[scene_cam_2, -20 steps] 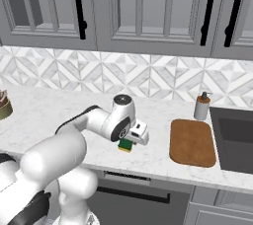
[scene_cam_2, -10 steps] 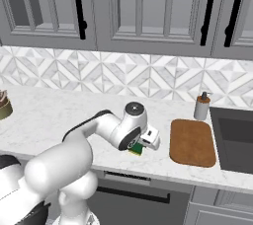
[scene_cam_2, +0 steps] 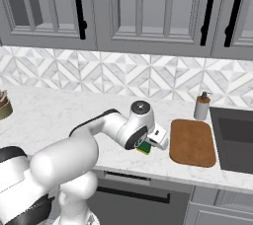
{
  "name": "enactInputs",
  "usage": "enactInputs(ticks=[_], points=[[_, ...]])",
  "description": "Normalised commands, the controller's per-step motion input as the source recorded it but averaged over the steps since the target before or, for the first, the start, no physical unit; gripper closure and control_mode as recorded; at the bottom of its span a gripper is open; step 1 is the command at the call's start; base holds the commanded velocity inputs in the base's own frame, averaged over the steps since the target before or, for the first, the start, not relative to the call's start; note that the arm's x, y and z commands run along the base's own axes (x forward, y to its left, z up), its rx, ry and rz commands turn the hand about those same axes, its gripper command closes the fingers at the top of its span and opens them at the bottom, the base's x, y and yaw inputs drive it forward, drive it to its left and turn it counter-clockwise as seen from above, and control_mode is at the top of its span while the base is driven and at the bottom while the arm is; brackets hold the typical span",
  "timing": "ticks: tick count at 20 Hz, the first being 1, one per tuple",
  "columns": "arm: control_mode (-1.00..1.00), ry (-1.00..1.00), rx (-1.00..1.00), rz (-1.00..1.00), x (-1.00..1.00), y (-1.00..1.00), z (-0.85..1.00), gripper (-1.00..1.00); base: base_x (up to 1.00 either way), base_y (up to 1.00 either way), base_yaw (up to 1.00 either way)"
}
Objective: Pick up the sponge from the counter and clean the cutting board by briefly scrubbing or pressing down on the cutting board. Once finished, release the sponge.
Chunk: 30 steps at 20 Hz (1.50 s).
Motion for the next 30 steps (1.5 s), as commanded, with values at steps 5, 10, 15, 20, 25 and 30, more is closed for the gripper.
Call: enactInputs(ticks=[5,10,15,20,25,30], points=[[-1.00,0.05,0.00,-0.06,0.39,-0.67,0.00,1.00,0.00,0.00,0.00],[-1.00,0.05,0.00,-0.09,0.43,-0.72,-0.04,1.00,0.00,0.00,0.00],[-1.00,0.01,0.03,-0.07,0.35,-0.69,-0.05,1.00,0.00,0.00,0.00],[-1.00,0.00,0.11,0.00,0.29,-0.54,-0.11,1.00,0.00,0.00,0.00],[-1.00,0.00,0.09,0.00,0.49,-0.27,-0.22,1.00,0.00,0.00,0.00],[-1.00,-0.04,0.01,0.00,0.30,-0.03,-0.30,1.00,0.00,0.00,0.00]])
